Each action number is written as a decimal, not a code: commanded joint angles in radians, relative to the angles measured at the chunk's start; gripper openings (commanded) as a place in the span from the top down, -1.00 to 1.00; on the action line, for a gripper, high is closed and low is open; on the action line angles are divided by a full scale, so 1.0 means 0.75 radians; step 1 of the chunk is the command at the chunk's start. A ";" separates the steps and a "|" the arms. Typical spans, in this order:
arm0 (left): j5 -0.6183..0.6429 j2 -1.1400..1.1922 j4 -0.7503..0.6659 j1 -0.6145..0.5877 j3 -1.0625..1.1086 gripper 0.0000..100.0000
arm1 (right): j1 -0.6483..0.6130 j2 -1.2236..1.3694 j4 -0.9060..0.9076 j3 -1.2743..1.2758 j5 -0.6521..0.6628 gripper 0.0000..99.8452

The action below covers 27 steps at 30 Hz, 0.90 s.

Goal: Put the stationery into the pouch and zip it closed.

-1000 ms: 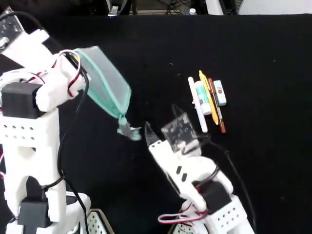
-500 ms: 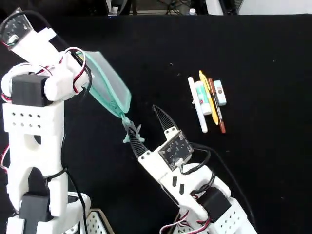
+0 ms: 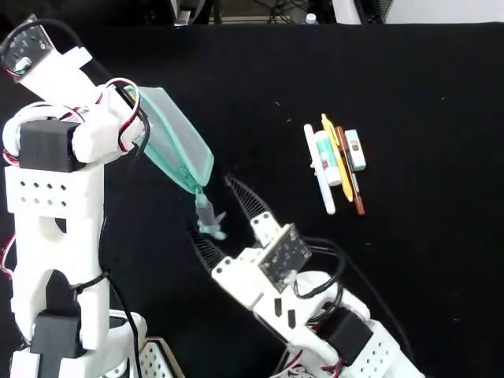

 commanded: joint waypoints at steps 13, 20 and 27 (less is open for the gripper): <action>0.010 -0.020 -0.043 0.013 -0.005 0.93 | 0.094 0.699 -0.513 -0.134 -0.008 0.42; -0.068 -0.020 -0.014 -0.001 -0.007 0.93 | 0.174 1.116 -0.556 -0.345 -0.008 0.43; -0.098 -0.014 0.039 -0.001 0.077 0.93 | 0.358 1.116 -0.513 -0.371 -0.010 0.99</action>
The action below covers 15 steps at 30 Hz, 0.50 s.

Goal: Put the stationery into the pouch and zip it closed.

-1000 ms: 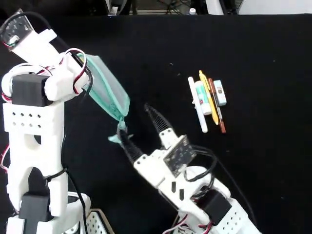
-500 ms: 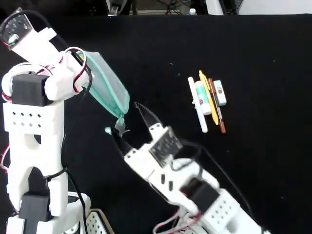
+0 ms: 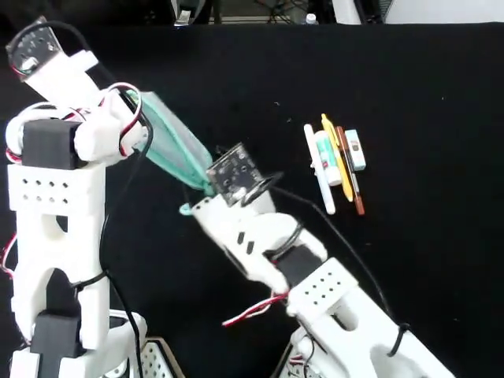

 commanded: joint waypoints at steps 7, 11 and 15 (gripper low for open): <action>-0.168 -0.023 0.018 0.007 0.120 0.93 | 0.137 -0.265 0.272 -0.075 0.133 0.98; -0.405 -0.027 0.031 0.013 0.097 0.89 | 0.137 -0.425 0.446 -0.075 0.293 0.98; -0.587 -0.059 0.074 0.011 0.064 0.68 | 0.137 -0.537 0.573 -0.073 0.313 0.98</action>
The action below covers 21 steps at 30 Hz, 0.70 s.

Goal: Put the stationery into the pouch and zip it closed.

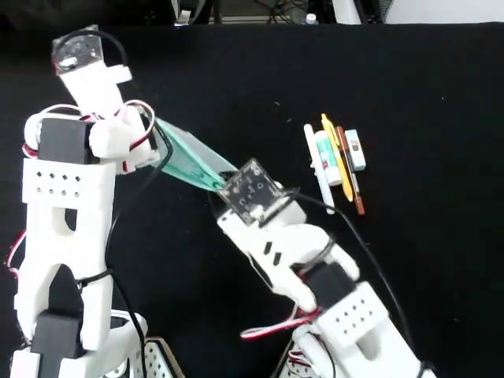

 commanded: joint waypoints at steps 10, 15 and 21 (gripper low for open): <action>-0.383 -0.176 -0.113 -0.011 -0.050 0.56 | 0.045 -0.165 0.155 -0.003 0.070 0.98; -0.444 -0.078 -0.205 -0.011 -0.019 0.56 | 0.049 -0.257 0.229 0.003 0.070 0.98; -0.438 0.006 -0.194 -0.013 -0.026 0.72 | 0.053 -0.355 0.305 0.005 0.070 0.98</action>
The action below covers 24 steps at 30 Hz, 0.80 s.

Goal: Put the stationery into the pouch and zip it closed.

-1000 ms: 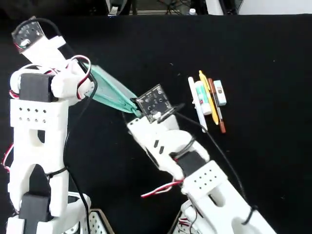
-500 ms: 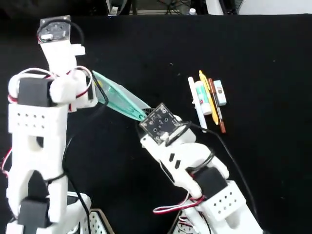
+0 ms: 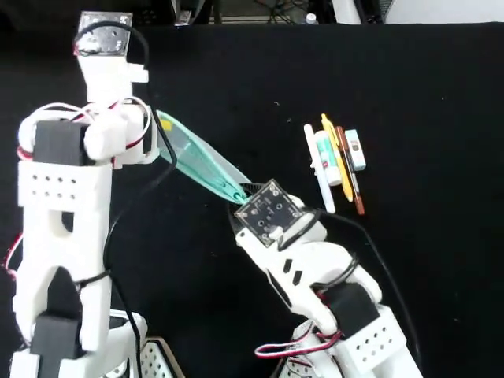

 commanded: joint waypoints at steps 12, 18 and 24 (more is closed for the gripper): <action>0.035 0.000 0.090 0.005 -0.030 0.94 | 0.016 -0.048 0.027 0.050 0.086 0.98; 0.033 -0.049 0.196 0.003 -0.118 0.93 | 0.031 -0.052 0.020 0.044 0.088 0.98; 0.039 -0.186 0.229 0.005 -0.165 0.94 | 0.129 -0.046 0.018 0.044 0.119 0.98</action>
